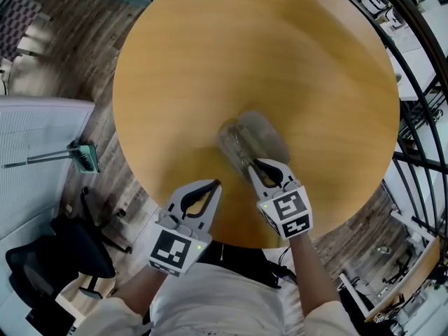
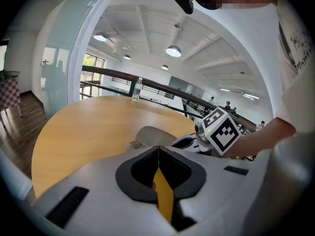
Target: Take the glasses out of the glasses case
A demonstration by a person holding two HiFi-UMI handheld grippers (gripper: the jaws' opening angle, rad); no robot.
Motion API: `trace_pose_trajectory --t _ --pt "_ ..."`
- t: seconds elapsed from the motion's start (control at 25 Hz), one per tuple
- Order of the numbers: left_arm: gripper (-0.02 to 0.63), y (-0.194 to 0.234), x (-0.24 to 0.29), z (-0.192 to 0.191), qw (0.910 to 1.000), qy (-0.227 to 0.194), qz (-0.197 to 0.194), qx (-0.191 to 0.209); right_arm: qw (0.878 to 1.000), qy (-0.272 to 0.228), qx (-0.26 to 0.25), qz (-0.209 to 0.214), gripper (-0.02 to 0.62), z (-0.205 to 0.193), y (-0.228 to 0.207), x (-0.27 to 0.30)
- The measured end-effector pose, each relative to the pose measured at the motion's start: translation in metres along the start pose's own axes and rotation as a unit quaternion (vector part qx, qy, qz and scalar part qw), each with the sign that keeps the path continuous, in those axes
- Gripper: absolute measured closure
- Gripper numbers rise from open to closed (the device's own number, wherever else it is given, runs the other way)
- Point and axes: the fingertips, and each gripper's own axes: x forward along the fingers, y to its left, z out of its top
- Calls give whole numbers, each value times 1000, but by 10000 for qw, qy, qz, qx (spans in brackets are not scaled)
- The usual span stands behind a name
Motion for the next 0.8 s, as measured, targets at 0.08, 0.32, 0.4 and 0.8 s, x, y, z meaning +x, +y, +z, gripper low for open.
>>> trace_pose_trajectory --t 0.08,0.32,0.4,0.8 --pt "581 1 1 -2 10000 15 16 -59 10000 72 39 56 492 -3 0 5" --pt "581 6 1 -4 9999 62 34 -110 9997 225 -20 22 509 -5 -3 12" --pt "581 8 2 -4 9999 45 51 -147 9993 343 -93 60 518 -7 -3 14" --pt "581 11 3 -5 9997 81 56 -201 9959 801 -241 346 532 -11 -1 19"
